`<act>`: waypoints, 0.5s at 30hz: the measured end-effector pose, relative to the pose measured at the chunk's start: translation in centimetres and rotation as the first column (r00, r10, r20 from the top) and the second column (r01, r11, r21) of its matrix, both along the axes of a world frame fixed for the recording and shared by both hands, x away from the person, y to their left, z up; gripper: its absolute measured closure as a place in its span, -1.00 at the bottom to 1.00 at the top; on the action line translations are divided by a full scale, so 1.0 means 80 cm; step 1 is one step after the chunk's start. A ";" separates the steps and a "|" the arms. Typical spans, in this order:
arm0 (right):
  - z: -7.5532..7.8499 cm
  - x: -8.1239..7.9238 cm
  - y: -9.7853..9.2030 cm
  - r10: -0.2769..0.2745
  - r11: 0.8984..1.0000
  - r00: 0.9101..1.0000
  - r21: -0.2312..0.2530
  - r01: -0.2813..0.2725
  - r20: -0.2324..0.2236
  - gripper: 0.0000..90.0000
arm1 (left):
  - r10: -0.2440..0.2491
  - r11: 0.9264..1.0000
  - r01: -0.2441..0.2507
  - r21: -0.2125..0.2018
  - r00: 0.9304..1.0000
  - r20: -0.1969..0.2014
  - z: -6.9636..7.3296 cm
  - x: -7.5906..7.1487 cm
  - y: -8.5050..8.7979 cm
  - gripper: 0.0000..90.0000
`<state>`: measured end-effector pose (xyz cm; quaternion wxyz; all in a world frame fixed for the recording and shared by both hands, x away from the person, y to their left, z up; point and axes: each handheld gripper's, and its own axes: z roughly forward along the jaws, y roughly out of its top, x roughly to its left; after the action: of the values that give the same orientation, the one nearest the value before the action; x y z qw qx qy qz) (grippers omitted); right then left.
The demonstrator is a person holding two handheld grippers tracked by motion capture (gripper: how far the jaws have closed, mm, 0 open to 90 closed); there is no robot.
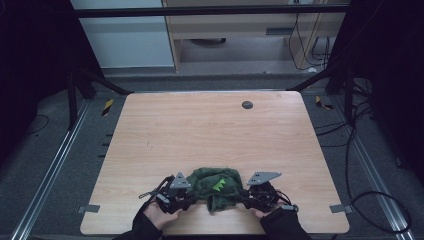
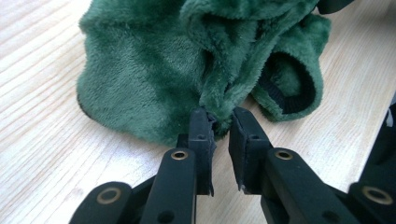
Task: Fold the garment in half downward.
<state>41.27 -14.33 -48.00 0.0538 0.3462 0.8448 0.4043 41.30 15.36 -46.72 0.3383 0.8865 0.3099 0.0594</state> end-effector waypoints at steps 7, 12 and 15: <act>0.012 -0.007 -0.010 -0.012 0.999 1.000 0.039 0.011 0.021 0.56 | 0.031 0.999 -0.030 -0.034 0.999 0.034 0.017 -0.006 0.014 0.65; 0.025 -0.005 -0.020 -0.048 0.996 0.998 0.083 0.044 0.042 0.69 | 0.077 0.996 -0.074 -0.046 0.994 0.071 0.031 -0.001 0.025 0.73; 0.032 -0.001 -0.025 -0.080 0.992 0.995 0.101 0.075 0.051 0.81 | 0.100 0.994 -0.096 -0.052 0.991 0.083 0.038 0.008 0.030 0.83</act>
<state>41.21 -16.34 -45.45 0.0754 0.3697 0.8079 0.4527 41.95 17.76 -43.66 0.3690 0.8585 0.3397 0.1067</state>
